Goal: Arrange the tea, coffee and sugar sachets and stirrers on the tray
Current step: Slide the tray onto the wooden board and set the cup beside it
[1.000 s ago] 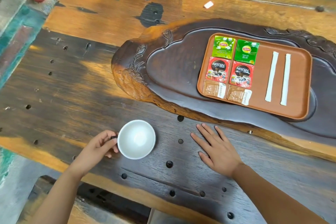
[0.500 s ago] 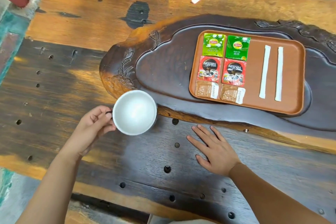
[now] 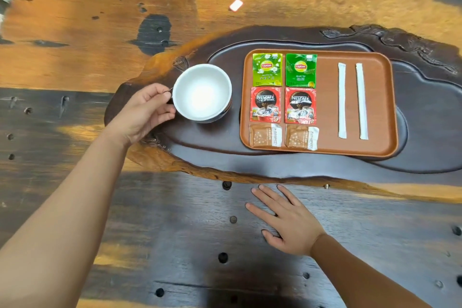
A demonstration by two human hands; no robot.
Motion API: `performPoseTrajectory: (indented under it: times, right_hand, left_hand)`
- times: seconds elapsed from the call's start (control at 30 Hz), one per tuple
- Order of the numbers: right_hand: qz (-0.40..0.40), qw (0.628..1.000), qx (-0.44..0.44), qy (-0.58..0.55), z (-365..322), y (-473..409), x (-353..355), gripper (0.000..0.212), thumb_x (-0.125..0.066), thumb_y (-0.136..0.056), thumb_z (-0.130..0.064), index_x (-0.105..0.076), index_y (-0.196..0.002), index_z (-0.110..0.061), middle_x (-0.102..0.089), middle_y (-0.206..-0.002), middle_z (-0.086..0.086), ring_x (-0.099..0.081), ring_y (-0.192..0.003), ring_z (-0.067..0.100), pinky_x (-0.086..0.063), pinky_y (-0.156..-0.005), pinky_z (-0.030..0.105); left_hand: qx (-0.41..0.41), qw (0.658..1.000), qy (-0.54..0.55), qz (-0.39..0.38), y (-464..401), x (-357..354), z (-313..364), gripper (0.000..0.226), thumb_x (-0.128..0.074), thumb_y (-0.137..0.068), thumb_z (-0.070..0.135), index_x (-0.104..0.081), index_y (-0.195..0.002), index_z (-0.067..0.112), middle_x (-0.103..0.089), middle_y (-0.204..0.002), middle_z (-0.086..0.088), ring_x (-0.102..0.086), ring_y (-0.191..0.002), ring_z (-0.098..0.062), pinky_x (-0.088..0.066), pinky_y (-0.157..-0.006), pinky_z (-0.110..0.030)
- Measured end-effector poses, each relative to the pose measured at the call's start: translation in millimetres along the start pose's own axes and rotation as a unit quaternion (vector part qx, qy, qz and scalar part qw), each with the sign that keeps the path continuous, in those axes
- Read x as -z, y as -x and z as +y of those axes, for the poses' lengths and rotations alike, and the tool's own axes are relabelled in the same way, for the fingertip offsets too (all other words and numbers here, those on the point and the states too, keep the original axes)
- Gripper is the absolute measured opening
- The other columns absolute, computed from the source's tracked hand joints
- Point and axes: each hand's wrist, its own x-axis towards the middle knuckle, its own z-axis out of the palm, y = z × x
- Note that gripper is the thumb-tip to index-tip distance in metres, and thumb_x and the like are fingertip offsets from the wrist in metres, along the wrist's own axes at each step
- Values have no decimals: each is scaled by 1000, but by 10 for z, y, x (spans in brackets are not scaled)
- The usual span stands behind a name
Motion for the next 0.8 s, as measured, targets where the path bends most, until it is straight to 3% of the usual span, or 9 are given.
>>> performPoseTrajectory:
  times: [0.47, 0.8]
  right_hand:
    - [-8, 1000, -1, 2, -5, -12, 31, 65, -44, -85, -47, -26, -146, -29, -24, -153, 4, -14, -142, 20, -12, -112, 45]
    - [-8, 1000, 0, 5, -13, -11, 23, 66, -44, -85, -47, -25, -146, -30, -25, -153, 4, -14, -142, 20, -13, -112, 46]
  left_hand:
    - [15, 999, -40, -9, -276, -56, -37, 20, -44, -94, 7, -54, -81, 18, -64, -57, 8, -62, -57, -2, -54, -63, -14]
    - [10, 998, -51, 27, -248, -99, -34, 15, -47, -94, 13, -58, -87, 22, -67, -62, 9, -63, -61, -1, -52, -59, -13]
